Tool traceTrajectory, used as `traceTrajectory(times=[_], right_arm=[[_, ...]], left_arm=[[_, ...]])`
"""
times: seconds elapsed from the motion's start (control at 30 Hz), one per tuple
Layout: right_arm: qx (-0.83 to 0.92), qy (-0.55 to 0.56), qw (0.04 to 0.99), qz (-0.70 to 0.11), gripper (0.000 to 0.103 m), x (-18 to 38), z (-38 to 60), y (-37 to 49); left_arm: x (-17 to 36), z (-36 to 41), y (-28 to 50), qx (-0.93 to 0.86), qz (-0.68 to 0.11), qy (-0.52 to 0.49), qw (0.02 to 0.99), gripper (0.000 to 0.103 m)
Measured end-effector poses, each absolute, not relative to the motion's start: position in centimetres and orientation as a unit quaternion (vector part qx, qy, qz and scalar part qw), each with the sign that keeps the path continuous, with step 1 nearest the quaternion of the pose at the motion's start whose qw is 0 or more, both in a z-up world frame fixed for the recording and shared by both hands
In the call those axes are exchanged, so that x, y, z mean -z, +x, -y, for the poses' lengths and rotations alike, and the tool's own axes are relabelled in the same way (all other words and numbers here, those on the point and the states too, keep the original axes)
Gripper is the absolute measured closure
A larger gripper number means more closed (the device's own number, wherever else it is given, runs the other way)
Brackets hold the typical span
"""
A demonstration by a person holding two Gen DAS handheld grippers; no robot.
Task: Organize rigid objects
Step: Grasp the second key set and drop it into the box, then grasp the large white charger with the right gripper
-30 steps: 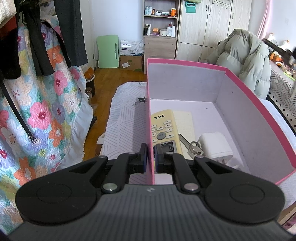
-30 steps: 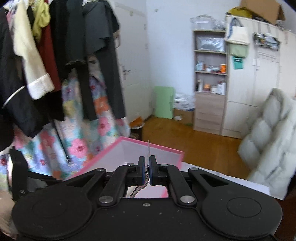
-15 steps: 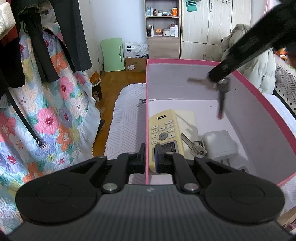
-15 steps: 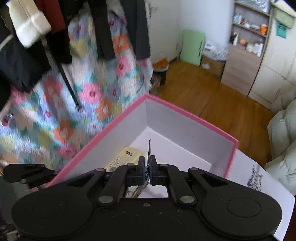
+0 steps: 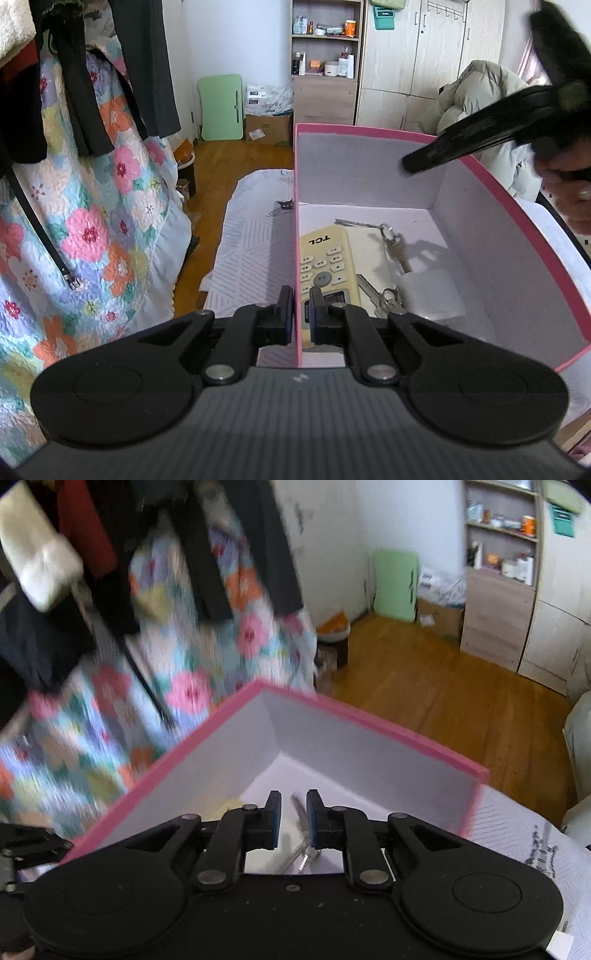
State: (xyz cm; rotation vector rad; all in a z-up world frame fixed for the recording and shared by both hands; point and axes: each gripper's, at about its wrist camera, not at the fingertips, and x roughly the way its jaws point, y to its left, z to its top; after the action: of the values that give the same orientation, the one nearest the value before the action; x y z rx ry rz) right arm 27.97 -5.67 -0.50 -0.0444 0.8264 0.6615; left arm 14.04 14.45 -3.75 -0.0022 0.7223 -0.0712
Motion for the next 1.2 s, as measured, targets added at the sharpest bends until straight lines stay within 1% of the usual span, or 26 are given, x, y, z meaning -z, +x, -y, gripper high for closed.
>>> traceTrajectory(times=[0.03,0.07,0.1,0.13,0.17,0.23,0.33,0.47,0.6,0.7,0.77,0.83,0.97,1.0,1.1,1.2], right_arm=[[-0.318,-0.018,0.869,-0.378,0.076,-0.1,7.1,27.7],[-0.315,-0.019,0.876,-0.365,0.073,-0.4,7.9,27.6],[-0.315,-0.026,0.882,-0.349,0.068,-0.9,9.3,27.4],[-0.314,-0.035,0.887,-0.338,0.065,-1.1,10.4,27.2],[-0.306,-0.040,0.892,-0.330,0.064,-1.2,11.4,27.1],[-0.278,-0.050,0.899,-0.334,0.054,-1.1,13.6,27.0],[-0.259,-0.029,0.891,-0.372,0.053,0.0,17.2,27.7],[-0.242,-0.006,0.886,-0.396,0.053,2.1,21.5,28.1],[-0.239,0.000,0.874,-0.424,0.053,4.3,23.8,27.3],[-0.231,-0.016,0.873,-0.428,0.053,4.7,24.4,25.9],[-0.218,0.000,0.874,-0.435,0.050,5.3,24.9,25.4],[-0.225,0.047,0.866,-0.443,0.047,6.1,25.7,25.3],[-0.175,0.097,0.842,-0.500,0.046,8.5,25.8,26.1],[-0.163,0.113,0.840,-0.504,0.039,9.1,26.0,26.4],[-0.163,0.170,0.824,-0.514,0.039,10.1,26.2,27.1],[-0.161,0.115,0.840,-0.505,0.036,9.9,24.3,27.7]], left_arm=[[3.6,-14.2,14.3,0.034,-0.357,0.005,0.933,0.096],[3.5,-14.0,14.5,0.033,-0.361,0.011,0.932,0.096],[3.2,-13.9,14.8,0.031,-0.366,0.014,0.930,0.096],[2.9,-13.8,15.2,0.028,-0.371,0.014,0.928,0.096],[2.7,-13.6,15.5,0.025,-0.377,0.017,0.926,0.096],[2.5,-13.1,16.0,0.018,-0.390,0.027,0.920,0.096],[2.2,-12.3,16.5,-0.001,-0.406,0.046,0.913,0.096],[2.6,-11.6,16.9,-0.031,-0.419,0.059,0.906,0.096],[2.6,-10.8,17.0,-0.056,-0.418,0.069,0.904,0.095],[2.6,-10.7,17.1,-0.068,-0.416,0.065,0.905,0.093],[2.7,-10.8,16.9,-0.073,-0.408,0.063,0.908,0.092],[2.8,-10.7,16.9,-0.078,-0.403,0.065,0.910,0.091],[2.8,-10.6,17.0,-0.087,-0.403,0.060,0.909,0.091],[2.7,-10.7,17.1,-0.087,-0.405,0.055,0.909,0.091],[2.7,-11.0,17.1,-0.086,-0.405,0.046,0.909,0.091],[2.5,-11.2,17.2,-0.090,-0.409,0.030,0.908,0.091]])
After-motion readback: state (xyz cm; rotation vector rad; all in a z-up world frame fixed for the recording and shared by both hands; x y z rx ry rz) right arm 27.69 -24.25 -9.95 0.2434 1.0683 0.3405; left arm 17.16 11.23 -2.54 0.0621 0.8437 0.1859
